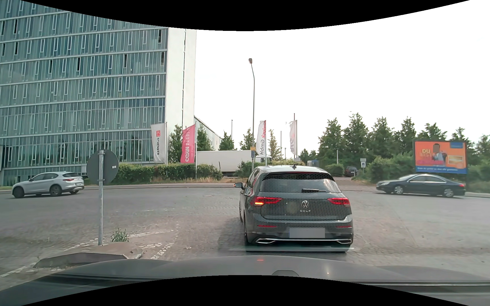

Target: Follow the waypoints while adhering to traffic rules and regulations

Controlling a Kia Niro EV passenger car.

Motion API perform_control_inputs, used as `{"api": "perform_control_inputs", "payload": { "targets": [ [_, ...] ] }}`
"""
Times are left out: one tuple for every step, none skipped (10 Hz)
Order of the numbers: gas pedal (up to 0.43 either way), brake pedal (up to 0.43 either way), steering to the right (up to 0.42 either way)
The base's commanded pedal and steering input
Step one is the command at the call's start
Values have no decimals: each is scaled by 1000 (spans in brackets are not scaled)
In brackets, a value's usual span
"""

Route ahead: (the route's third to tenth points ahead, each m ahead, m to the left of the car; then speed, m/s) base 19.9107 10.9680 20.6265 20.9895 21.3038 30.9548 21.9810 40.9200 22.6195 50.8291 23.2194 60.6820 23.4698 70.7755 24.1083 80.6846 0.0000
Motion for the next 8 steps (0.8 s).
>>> {"api": "perform_control_inputs", "payload": {
  "targets": [
    [0,0,-7],
    [0,0,-6],
    [0,0,-6],
    [0,0,-6],
    [20,0,-6],
    [59,0,-6],
    [79,0,-7],
    [118,0,-6]
  ]
}}
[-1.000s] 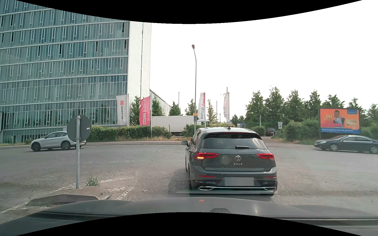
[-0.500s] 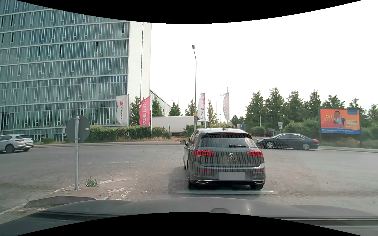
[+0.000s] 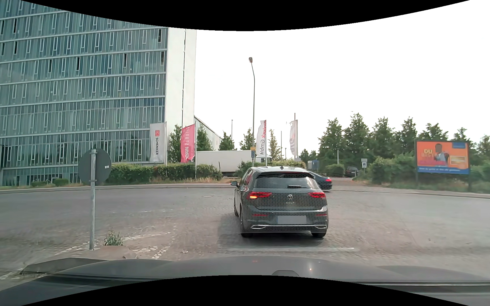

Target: Follow the waypoints while adhering to traffic rules and regulations

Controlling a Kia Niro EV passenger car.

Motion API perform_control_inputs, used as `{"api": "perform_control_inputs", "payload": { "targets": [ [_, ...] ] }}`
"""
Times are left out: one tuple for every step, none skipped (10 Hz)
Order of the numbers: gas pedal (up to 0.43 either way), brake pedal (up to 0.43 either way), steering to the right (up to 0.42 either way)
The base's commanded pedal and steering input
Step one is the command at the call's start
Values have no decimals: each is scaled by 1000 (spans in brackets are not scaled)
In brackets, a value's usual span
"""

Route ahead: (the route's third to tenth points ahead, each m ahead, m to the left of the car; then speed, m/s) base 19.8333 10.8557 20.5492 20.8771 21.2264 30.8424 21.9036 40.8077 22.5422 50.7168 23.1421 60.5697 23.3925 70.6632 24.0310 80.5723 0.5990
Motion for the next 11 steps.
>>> {"api": "perform_control_inputs", "payload": {
  "targets": [
    [138,0,-6],
    [169,0,-6],
    [228,0,-6],
    [240,0,-6],
    [240,0,-6],
    [228,0,-6],
    [228,0,-7],
    [209,0,-7],
    [150,0,-7],
    [130,0,-6],
    [98,0,-6]
  ]
}}
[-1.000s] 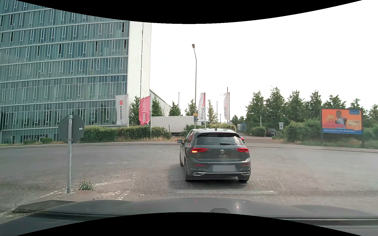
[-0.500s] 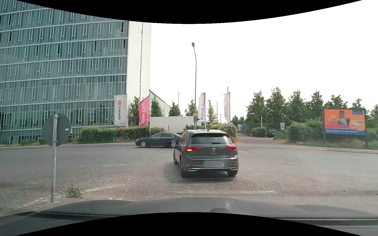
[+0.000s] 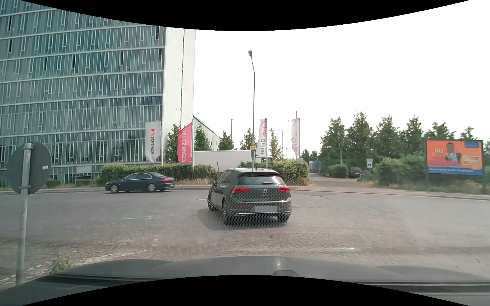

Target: Follow the waypoints while adhering to traffic rules and regulations

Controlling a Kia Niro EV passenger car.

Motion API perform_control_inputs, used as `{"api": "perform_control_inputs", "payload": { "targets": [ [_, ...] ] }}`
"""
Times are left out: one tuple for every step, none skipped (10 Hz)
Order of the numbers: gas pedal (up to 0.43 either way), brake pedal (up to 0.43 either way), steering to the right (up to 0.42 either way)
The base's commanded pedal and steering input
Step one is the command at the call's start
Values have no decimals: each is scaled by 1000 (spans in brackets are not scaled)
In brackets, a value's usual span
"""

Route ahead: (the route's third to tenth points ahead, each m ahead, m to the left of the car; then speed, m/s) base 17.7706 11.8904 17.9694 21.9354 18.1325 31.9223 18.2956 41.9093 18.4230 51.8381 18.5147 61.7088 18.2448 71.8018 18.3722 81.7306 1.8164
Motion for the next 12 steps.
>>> {"api": "perform_control_inputs", "payload": {
  "targets": [
    [87,0,-6],
    [67,0,-6],
    [47,0,-6],
    [0,0,-6],
    [0,0,-6],
    [0,0,-6],
    [0,0,-6],
    [0,0,-6],
    [0,0,-6],
    [0,0,-6],
    [0,0,-5],
    [0,0,-5]
  ]
}}
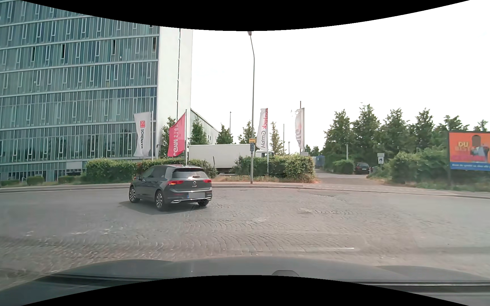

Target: Follow the waypoints while adhering to traffic rules and regulations

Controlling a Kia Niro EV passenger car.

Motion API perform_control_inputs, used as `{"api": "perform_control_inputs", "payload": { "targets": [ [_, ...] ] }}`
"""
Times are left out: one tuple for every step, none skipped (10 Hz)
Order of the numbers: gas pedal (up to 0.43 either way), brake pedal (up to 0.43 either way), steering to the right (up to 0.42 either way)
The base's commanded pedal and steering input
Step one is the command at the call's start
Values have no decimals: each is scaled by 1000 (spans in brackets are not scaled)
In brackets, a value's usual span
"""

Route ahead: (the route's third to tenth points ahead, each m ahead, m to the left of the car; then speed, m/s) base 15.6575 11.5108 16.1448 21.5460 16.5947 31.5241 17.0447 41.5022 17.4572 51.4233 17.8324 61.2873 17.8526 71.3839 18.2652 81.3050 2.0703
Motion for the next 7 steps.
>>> {"api": "perform_control_inputs", "payload": {
  "targets": [
    [0,0,-5],
    [0,0,-5],
    [0,0,-8],
    [0,0,-20],
    [0,0,-57],
    [8,0,-98],
    [39,0,-129]
  ]
}}
